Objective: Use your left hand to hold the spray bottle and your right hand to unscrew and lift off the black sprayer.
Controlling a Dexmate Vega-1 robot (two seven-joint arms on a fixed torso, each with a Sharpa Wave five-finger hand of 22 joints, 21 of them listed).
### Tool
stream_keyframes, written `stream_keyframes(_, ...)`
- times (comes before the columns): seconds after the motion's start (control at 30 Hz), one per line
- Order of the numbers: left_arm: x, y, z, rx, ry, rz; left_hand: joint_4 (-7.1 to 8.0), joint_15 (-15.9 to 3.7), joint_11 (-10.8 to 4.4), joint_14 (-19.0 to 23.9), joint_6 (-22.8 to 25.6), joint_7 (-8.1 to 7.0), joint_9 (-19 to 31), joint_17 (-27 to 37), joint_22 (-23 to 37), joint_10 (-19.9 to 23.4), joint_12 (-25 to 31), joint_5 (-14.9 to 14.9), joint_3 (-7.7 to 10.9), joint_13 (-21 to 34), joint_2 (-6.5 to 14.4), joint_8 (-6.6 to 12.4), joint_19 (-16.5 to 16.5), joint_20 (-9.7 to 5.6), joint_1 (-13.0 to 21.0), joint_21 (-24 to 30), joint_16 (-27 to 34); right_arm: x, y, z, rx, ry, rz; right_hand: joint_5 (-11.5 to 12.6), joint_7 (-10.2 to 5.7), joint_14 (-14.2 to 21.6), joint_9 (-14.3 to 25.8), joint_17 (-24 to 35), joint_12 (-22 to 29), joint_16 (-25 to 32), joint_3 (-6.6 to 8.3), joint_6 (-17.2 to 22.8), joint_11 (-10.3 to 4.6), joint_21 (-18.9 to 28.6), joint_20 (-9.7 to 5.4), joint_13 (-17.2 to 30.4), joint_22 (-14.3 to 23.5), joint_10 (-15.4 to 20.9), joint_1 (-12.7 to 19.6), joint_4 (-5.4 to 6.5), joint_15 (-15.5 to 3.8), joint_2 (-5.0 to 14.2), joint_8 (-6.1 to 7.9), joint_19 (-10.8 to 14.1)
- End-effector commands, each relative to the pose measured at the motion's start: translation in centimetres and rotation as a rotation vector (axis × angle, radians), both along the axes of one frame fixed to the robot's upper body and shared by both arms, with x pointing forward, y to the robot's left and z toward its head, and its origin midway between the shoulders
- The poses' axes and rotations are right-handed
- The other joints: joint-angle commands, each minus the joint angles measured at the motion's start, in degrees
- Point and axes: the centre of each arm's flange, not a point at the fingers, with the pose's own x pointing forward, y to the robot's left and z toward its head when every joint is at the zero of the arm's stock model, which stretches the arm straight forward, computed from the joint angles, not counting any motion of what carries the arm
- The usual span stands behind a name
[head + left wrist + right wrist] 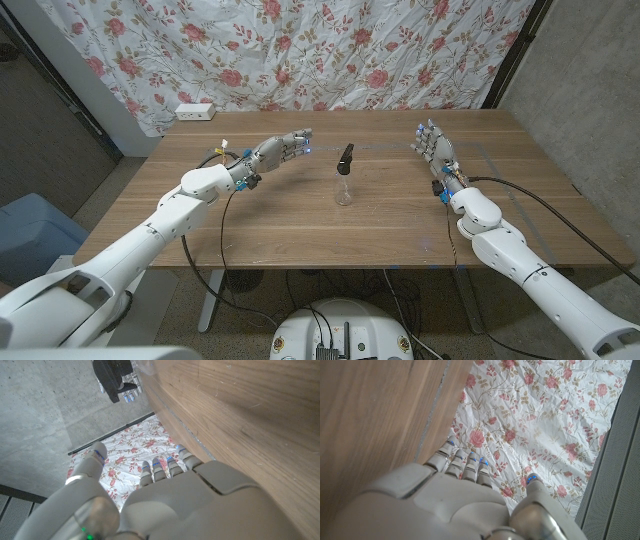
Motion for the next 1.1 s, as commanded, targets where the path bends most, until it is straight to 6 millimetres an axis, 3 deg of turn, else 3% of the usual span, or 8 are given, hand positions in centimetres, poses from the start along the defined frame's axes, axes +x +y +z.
stream_keyframes(0.03,-0.4,-0.1,-0.4,0.096,-0.001,-0.078,0.16,-0.85,0.06,-0.9,-1.0,-0.07,0.1,0.3,0.2,-0.9,-0.3,0.5,0.70,0.1,-0.2,-0.18,-0.5,0.02,1.3,-0.2,-0.2,-1.0,0.2,-0.5,-0.001,-0.002,-0.002,0.1,0.03,0.1,0.2,-0.1,0.5,0.5,0.24,-0.2,0.06,-0.1,-0.08,0.0,0.3,0.1,-0.2,-0.39,0.27,0.19,0.34,0.6)
stream_keyframes(0.6,-0.5,0.5,-0.6,0.230,-0.017,-0.136,0.20,-0.70,0.29,-3.1,-2.8,-0.08,0.1,0.3,0.1,-2.5,-0.3,0.5,1.60,0.1,-1.1,-0.37,-3.1,0.03,4.0,-0.5,-0.3,-1.4,1.0,-0.6,-0.018,-0.009,-0.013,0.1,0.17,0.0,0.2,-0.4,0.6,0.6,0.09,-0.5,0.13,-0.2,-0.09,-0.1,0.3,0.0,-0.4,-0.65,0.35,0.30,0.34,0.6)
stream_keyframes(1.1,-0.7,-0.2,-2.1,0.305,-0.028,-0.130,0.33,0.22,1.45,-6.7,-7.9,1.93,0.0,0.3,0.2,-6.3,-0.6,0.2,2.19,0.2,-3.0,-0.88,-6.7,-0.31,7.3,-0.4,-0.3,-1.7,1.4,-0.7,-0.015,-0.018,-0.022,0.1,0.13,0.0,0.2,-0.6,0.6,0.7,-0.05,-0.6,0.14,-0.2,-0.09,-0.1,0.3,0.1,-0.7,-0.82,0.29,0.42,0.40,0.6)
